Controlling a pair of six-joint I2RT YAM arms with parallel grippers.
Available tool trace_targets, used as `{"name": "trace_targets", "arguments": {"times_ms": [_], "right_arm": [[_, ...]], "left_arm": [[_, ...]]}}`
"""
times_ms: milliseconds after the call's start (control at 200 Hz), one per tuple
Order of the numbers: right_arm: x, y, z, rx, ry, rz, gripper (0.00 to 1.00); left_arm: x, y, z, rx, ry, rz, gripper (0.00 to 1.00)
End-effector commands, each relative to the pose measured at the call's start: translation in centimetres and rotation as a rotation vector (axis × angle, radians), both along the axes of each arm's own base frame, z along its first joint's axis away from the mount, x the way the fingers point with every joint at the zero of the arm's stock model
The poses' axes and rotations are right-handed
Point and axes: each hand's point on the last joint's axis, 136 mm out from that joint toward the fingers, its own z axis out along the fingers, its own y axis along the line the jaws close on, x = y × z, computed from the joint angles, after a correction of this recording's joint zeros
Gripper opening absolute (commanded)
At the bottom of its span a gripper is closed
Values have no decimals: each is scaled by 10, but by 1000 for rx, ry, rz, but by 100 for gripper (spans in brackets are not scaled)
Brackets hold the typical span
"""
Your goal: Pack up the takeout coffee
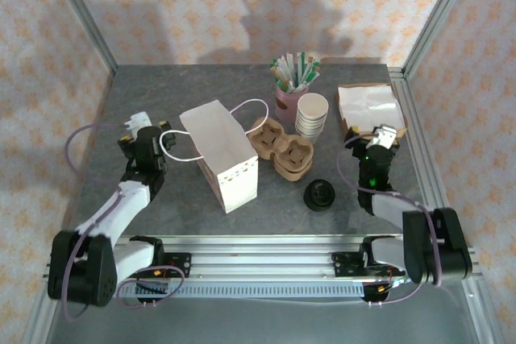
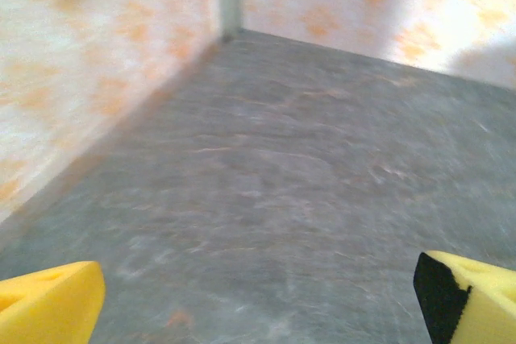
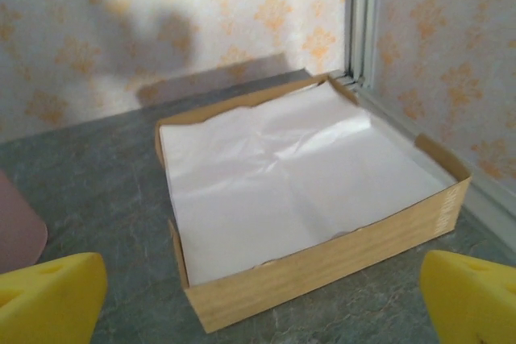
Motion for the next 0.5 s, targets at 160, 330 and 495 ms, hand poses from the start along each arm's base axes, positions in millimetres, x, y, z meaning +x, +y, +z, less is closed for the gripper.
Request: {"name": "trace_targets", "arguments": {"times_ms": [160,330,495], "right_arm": [[-36,-26,20,248,117,-229,99],[-55,-1,60,413,181,-124,99],[-62,42,96,513,382,64,93]], "left_arm": [[-83,37,67,-99,5,304,100],[-113,37,109,-163,-165,305,100],[-84,-26,140,-253,-279,-156,97]]}}
